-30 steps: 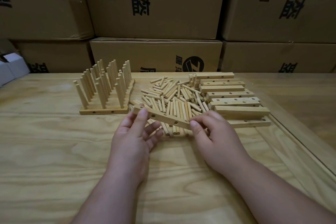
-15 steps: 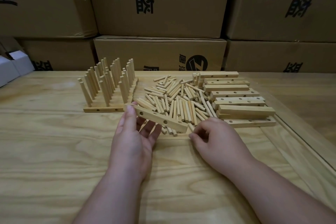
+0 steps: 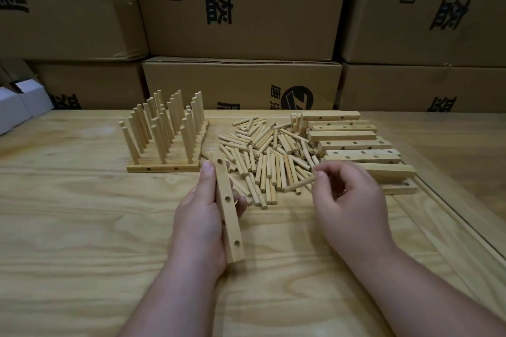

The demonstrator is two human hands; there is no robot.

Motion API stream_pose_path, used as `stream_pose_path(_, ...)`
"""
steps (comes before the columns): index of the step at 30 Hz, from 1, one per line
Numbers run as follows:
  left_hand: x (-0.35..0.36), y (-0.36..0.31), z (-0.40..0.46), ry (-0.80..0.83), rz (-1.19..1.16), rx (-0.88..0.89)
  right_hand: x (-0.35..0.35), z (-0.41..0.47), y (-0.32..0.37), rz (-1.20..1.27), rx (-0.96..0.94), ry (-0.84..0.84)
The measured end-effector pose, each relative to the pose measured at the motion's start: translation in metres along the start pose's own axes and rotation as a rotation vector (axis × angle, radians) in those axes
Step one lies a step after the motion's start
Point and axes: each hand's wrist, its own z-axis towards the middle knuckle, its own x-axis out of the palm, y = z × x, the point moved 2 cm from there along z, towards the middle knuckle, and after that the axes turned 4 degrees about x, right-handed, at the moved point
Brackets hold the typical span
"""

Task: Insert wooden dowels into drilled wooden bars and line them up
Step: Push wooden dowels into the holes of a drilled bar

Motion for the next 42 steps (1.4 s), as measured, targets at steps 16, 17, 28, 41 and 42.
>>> stream_pose_path(16,0.009,-0.002,-0.012,0.149,0.292,-0.044,0.003,-0.011,0.017,0.368,-0.186,0.028)
stream_pose_path(17,0.009,-0.002,-0.012,0.151,0.303,-0.043,0.003,-0.011,0.017,0.368,-0.186,0.026)
stream_pose_path(28,0.012,-0.005,-0.019,0.219,0.389,-0.026,0.002,-0.009,0.014,0.425,-0.122,-0.034)
stream_pose_path(41,0.011,-0.007,-0.018,0.196,0.359,-0.035,0.002,-0.014,0.021,0.445,-0.105,0.031)
stream_pose_path(42,0.011,-0.007,-0.018,0.186,0.356,-0.035,0.002,-0.013,0.02,0.437,-0.081,0.04)
